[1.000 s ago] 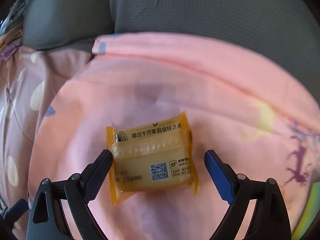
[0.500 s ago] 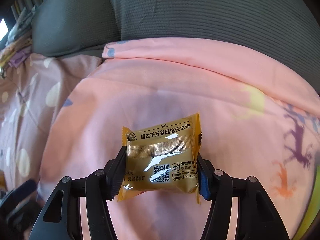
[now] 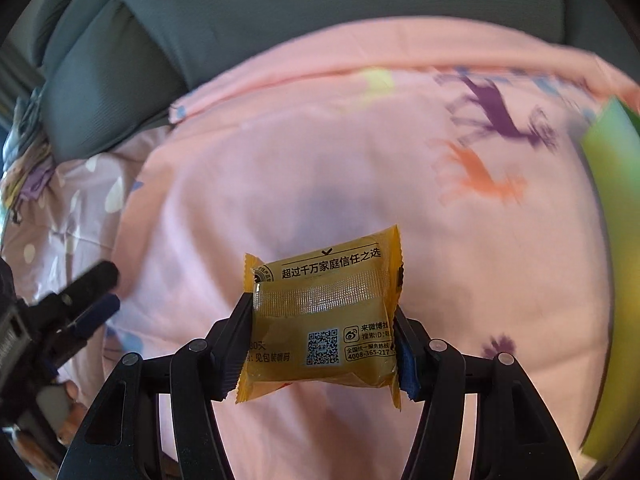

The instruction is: Organize snacks

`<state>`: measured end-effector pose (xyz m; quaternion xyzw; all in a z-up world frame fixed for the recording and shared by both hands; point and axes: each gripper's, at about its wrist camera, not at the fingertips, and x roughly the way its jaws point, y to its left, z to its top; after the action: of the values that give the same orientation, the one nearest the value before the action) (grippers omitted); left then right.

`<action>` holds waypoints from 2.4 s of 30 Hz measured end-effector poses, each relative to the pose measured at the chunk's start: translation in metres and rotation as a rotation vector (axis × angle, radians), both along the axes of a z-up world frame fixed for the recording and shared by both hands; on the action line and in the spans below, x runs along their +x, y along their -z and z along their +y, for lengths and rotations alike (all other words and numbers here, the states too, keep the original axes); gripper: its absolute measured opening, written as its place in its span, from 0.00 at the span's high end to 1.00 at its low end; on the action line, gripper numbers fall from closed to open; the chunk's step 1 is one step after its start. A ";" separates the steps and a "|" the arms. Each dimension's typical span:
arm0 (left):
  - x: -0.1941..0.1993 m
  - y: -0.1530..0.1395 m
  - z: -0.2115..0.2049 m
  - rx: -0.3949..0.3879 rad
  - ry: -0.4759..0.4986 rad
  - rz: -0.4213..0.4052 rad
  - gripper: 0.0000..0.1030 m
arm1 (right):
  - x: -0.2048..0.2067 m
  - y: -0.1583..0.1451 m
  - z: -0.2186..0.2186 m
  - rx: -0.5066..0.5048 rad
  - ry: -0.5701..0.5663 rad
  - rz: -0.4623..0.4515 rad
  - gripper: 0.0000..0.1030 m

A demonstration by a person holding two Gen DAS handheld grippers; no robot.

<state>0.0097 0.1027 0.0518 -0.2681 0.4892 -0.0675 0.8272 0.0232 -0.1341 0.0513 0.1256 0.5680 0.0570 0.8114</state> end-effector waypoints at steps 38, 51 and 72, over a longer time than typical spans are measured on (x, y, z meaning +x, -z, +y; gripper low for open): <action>-0.008 0.031 -0.145 0.009 0.412 0.048 0.24 | -0.012 -0.004 -0.055 0.197 0.060 -0.016 0.22; -0.011 0.036 -0.158 0.010 0.455 0.027 0.55 | -0.010 0.011 -0.034 0.162 0.000 0.032 0.22; -0.022 0.008 -0.149 0.107 0.420 -0.130 0.64 | -0.022 -0.018 -0.018 0.082 -0.078 -0.195 0.22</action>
<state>-0.0124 -0.0461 0.0435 -0.1110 0.4828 -0.2294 0.8378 0.0010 -0.1518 0.0691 0.1305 0.4881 0.1239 0.8541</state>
